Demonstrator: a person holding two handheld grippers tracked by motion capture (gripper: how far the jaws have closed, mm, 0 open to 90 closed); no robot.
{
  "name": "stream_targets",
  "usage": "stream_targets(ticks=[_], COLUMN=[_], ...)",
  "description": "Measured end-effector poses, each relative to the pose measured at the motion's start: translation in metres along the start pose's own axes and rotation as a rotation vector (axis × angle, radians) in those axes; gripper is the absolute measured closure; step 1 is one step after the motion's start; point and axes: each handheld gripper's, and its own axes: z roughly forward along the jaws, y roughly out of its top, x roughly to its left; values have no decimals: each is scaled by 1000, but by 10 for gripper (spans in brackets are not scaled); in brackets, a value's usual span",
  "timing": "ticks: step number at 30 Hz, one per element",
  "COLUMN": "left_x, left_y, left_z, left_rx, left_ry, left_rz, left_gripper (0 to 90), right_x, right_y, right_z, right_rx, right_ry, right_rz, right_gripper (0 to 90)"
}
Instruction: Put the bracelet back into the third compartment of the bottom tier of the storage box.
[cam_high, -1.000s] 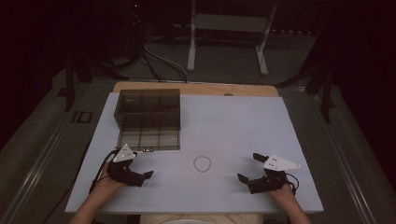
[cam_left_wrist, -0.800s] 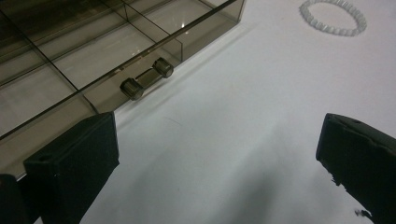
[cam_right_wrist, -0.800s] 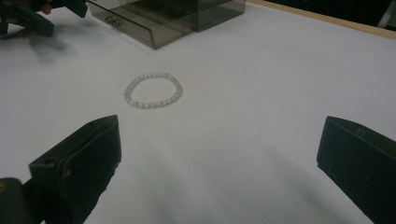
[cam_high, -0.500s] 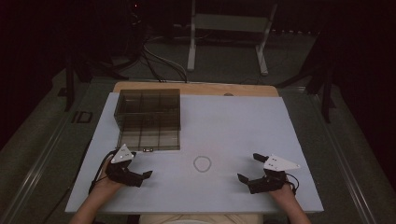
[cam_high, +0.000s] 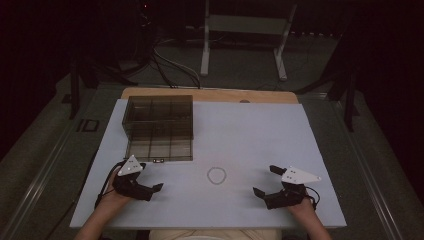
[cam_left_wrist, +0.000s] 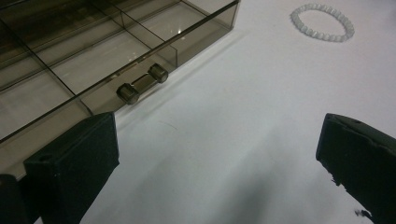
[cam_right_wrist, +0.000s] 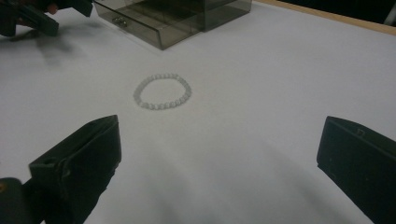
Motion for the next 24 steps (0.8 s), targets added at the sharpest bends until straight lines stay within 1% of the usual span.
stream_targets(ticks=[2, 3, 5, 12, 14, 17, 20, 22, 24], left_x=[0, 0, 0, -1, -1, -2, -2, -2, -2], left_y=[0, 0, 0, 1, 1, 1, 2, 1, 1], left_z=[-1, -1, -1, -1, -1, -2, -3, -3, -3], left_rx=[-4, -6, -11, -9, -9, -18, -23, -23, -20], left_ry=[1, 1, 0, -10, -10, -3, -4, -4, -5], left_rz=[0, -1, -5, -1, -1, 2, 0, 0, 0], left_gripper=[7, 7, 7, 7, 7, 7, 7, 7, 7], right_x=[2, 2, 4, 10, 11, 12, 10, 8, 7], right_y=[4, 6, 10, 24, 30, 38, 48, 54, 60], right_z=[-2, -2, -3, -1, -1, -1, 0, 0, 0], right_rx=[1, -2, -11, -12, -10, -4, -15, -33, -45], right_ry=[-7, -7, -6, 18, 19, 1, -16, -22, -38], right_rz=[-4, -13, -13, -32, -44, -64, -66, -60, -65], right_gripper=[0, 0, 0, 0, 0, 0, 0, 0, 0])
